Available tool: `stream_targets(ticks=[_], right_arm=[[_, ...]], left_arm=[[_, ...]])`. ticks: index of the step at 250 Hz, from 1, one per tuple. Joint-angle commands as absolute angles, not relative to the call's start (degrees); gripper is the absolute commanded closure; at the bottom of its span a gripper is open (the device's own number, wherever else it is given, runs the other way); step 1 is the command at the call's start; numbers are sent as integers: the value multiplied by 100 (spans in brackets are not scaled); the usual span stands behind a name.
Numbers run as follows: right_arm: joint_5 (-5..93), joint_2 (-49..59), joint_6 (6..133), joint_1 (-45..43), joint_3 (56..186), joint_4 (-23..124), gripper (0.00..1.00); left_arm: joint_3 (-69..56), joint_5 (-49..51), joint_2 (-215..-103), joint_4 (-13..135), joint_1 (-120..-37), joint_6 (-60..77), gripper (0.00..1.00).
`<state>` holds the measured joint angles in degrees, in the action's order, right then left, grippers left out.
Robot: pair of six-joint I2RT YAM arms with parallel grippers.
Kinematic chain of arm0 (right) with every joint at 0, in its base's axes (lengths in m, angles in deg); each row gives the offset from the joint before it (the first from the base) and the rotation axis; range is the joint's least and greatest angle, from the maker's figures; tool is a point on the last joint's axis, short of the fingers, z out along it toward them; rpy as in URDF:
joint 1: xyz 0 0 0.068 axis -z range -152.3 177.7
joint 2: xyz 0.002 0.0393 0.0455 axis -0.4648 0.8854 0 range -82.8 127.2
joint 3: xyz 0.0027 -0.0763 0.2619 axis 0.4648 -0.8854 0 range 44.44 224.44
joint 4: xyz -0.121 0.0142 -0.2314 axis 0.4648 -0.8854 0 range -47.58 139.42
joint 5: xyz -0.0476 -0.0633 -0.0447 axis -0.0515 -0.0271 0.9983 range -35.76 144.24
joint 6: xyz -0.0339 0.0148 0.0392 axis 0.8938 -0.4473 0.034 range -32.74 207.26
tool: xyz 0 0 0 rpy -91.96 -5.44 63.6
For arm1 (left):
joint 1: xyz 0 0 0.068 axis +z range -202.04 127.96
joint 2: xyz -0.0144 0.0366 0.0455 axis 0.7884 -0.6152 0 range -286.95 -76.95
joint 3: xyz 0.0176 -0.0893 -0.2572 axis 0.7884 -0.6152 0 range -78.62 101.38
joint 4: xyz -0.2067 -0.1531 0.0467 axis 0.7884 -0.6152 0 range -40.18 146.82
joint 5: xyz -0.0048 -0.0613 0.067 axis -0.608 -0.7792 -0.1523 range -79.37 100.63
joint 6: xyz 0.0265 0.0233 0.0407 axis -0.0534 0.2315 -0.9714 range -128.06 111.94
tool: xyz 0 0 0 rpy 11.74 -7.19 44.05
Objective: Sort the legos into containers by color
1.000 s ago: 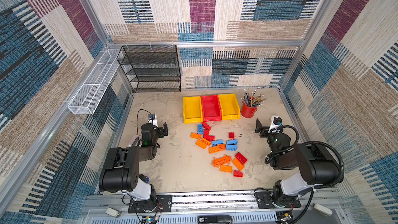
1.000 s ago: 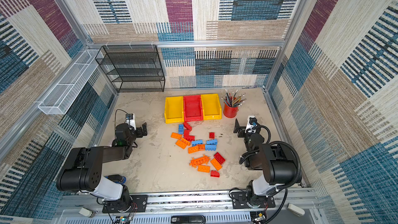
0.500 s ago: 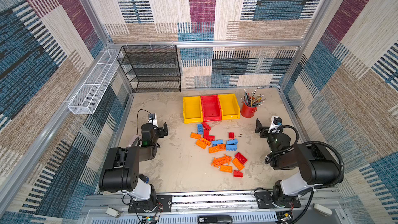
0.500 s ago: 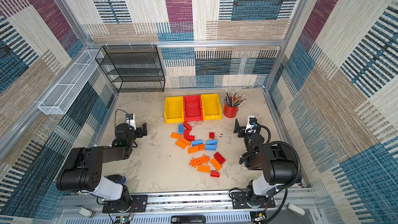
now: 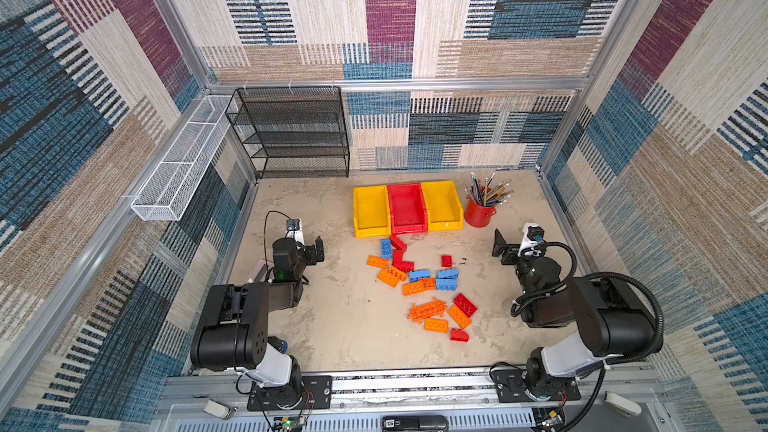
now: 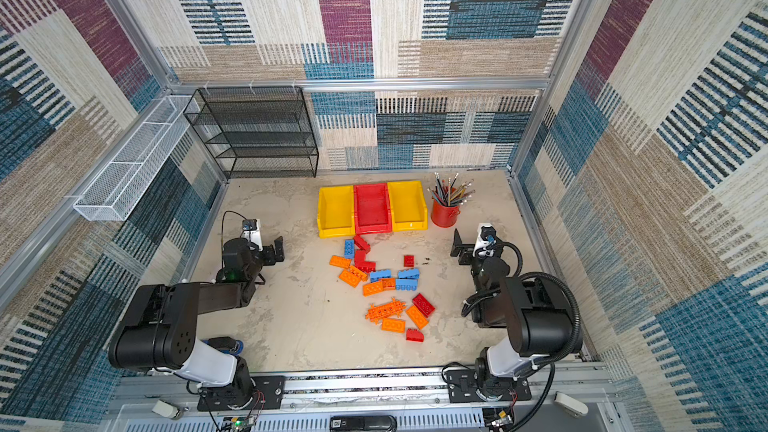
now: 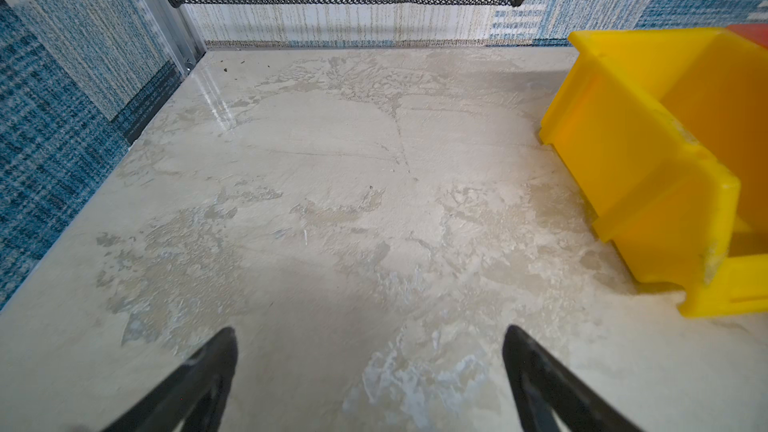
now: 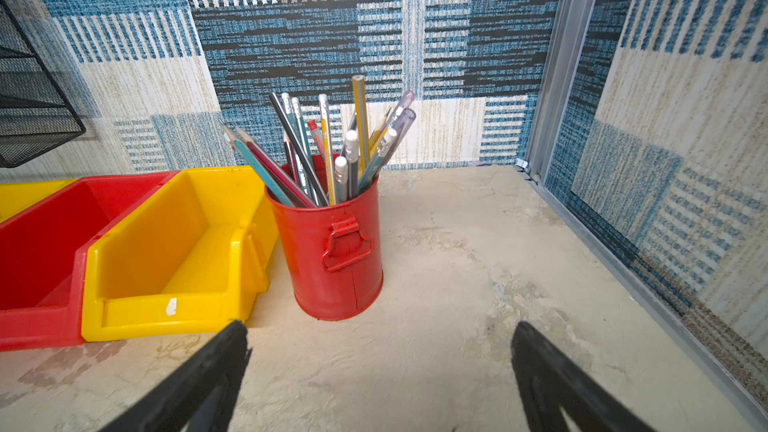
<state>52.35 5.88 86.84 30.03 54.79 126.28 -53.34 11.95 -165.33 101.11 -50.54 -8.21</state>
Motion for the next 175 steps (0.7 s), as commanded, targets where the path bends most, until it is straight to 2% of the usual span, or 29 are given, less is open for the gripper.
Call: stream_targets(ticks=[1,76,98,109,137,175], right_arm=[[5276,572,8643,2998,5478,12817,1],[5316,549,8665,2991,5484,12778,1],[5704,233,8548,2972,5363,12766,1],[5785,-110,8545,2972,5588,12083,1],[6010,-721,8396,2892,6738,9110,1],[6388,-859,7899,2594,7770,6712,1]], left_arm=[[-5322,1177,-16528,10224,-5045,-823,0],[-5360,1169,-16506,10259,-5045,-829,0],[-5309,1298,-16283,10034,-5045,-776,0],[-5174,1284,-16085,9649,-5045,-792,0],[-4792,1182,-15626,8614,-5055,-854,0],[-4222,1051,-15048,7406,-5062,-614,0]])
